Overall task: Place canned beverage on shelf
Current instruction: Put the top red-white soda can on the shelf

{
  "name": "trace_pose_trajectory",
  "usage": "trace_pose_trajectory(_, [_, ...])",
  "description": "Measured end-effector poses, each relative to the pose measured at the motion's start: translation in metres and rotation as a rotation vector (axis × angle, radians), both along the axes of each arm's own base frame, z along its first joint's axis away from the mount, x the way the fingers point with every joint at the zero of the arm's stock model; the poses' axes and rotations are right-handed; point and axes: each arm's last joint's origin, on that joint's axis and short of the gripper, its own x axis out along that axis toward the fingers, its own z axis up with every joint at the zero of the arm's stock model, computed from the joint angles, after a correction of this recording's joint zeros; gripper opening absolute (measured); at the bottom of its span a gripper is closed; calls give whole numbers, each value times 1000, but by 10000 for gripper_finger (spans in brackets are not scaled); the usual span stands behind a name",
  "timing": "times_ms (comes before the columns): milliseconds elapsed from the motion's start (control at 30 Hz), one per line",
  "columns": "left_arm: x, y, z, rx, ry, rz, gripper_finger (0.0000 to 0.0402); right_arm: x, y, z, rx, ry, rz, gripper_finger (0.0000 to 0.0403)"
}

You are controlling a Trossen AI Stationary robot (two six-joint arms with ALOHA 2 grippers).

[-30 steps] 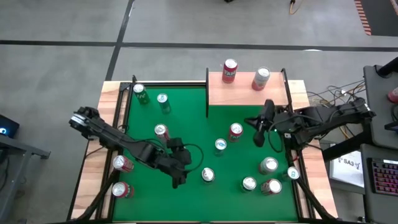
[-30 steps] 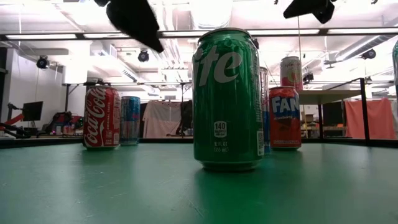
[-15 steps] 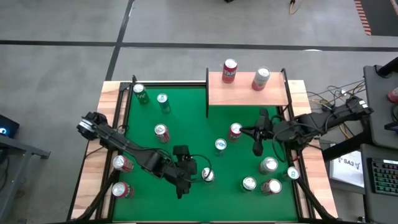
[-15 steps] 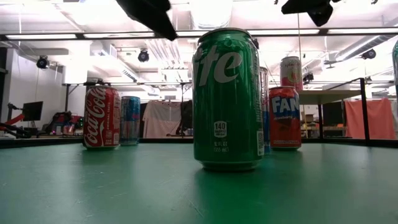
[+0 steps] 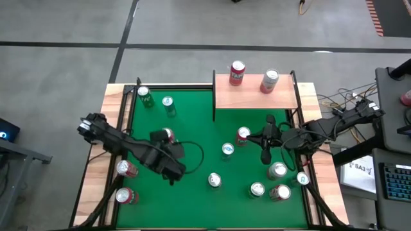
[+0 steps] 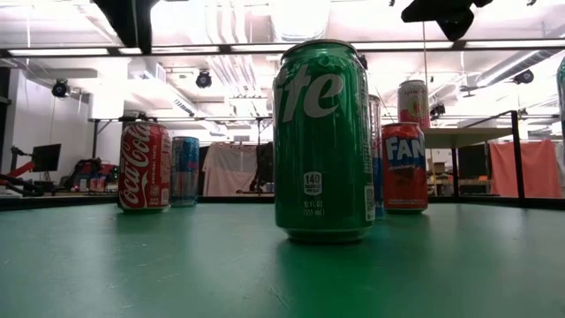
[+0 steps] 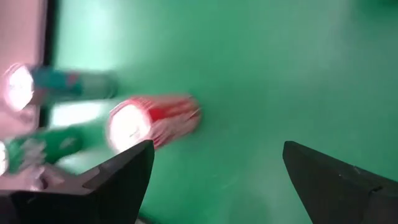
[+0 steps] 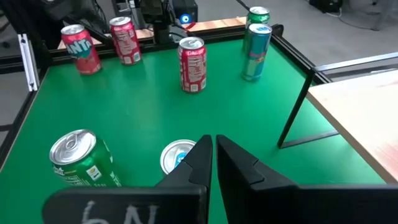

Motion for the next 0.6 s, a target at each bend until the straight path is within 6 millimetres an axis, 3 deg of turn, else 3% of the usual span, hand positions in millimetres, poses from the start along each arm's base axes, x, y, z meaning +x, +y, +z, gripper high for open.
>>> trace_pose_trajectory(367, [-19, 47, 16, -39, -109, -111, 341, 4, 1, -1, -13, -4, 4, 12])
trace_pose_trajectory(600, [-47, 71, -7, -80, -246, -218, 341, 6, 0, 3, -39, -51, -70, 12])
